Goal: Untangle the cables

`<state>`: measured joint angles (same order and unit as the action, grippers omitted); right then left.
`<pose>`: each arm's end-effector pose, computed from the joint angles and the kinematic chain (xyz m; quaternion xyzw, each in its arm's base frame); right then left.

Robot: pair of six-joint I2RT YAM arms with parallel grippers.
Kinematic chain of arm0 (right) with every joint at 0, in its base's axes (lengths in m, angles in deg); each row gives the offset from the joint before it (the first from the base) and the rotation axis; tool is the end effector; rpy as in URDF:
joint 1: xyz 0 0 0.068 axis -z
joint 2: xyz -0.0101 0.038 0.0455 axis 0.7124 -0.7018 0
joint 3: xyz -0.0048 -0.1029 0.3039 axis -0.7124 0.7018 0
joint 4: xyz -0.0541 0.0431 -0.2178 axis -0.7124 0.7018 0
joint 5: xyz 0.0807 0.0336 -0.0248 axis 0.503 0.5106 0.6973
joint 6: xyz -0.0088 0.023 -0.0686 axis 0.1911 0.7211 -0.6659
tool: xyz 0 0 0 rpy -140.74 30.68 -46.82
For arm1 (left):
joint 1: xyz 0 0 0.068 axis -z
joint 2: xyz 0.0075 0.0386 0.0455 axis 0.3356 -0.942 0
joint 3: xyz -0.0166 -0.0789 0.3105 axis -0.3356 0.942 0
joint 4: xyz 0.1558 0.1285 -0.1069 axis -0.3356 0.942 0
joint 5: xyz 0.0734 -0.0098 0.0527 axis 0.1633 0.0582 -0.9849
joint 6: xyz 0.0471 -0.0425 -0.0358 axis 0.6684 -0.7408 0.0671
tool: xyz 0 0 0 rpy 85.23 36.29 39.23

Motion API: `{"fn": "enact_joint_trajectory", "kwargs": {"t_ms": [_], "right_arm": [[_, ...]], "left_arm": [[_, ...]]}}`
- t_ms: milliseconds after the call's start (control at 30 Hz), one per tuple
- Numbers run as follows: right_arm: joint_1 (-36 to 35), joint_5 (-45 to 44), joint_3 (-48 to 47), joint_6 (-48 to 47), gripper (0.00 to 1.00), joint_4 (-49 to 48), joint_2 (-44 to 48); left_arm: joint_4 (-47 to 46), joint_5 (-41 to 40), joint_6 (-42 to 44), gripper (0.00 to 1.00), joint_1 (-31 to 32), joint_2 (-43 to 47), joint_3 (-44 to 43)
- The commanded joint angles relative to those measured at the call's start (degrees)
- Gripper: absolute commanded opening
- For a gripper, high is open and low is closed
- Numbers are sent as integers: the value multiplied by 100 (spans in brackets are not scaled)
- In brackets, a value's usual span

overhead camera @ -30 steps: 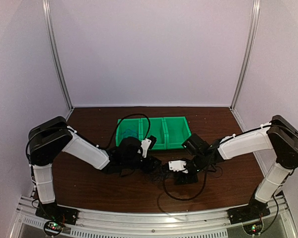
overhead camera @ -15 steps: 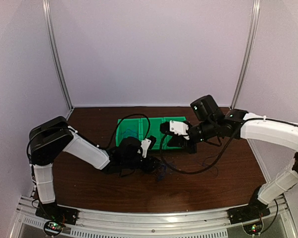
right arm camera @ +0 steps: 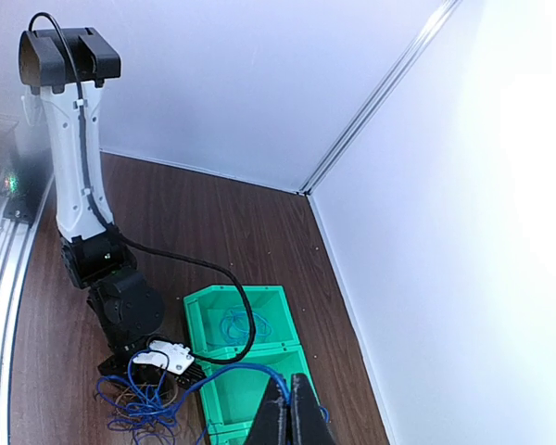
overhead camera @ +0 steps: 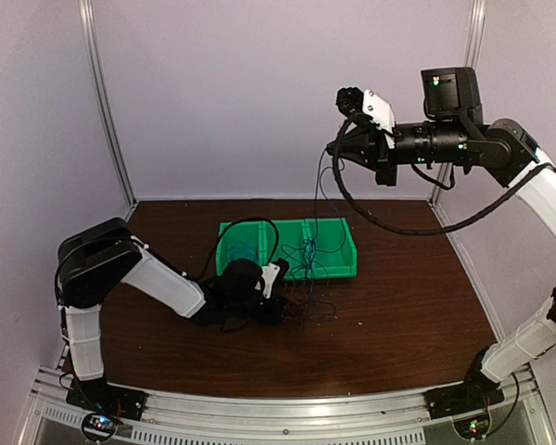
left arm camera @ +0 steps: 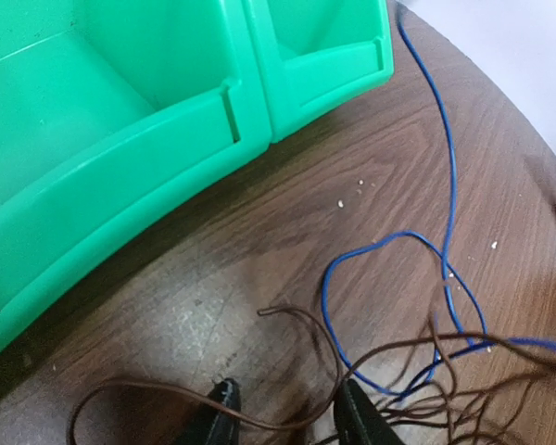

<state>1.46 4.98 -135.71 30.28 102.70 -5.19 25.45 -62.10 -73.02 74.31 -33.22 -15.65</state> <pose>0.1706 0.2023 0.5195 -0.6159 0.5084 0.2192 0.5605 0.2361 -0.3429 0.1639 0.2189 0.8506 -0.3462 0.3297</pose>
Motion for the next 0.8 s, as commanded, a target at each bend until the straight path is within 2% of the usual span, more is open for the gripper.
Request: {"fn": "enact_joint_trajectory", "kwargs": {"t_ms": [0, 167, 367, 500, 567, 667, 767], "right_arm": [[29, -67, -11, -121, 0, 251, -27], [27, -112, 746, -186, 0, 174, 165], [4, 155, 1486, 36, 0, 0, 360], [-14, 167, 1695, 38, 0, -49, 362], [-31, 213, 1742, 61, 0, -69, 340], [-40, 270, 1772, 104, 0, -109, 302], [-40, 309, 1783, 148, 0, -158, 262]], "left_arm": [[121, -408, 137, 37, -38, 670, 450], [510, -1156, 233, 34, -39, 1811, 1243], [763, -1819, 407, 53, -23, 3129, 1958], [-38, -1176, 1119, 58, 176, 3765, 2246], [-408, -858, 1372, 66, 292, 3874, 2193], [-887, -531, 1585, 72, 347, 3751, 1950], [-763, 26, 1624, 74, 346, 3294, 1346]]}}
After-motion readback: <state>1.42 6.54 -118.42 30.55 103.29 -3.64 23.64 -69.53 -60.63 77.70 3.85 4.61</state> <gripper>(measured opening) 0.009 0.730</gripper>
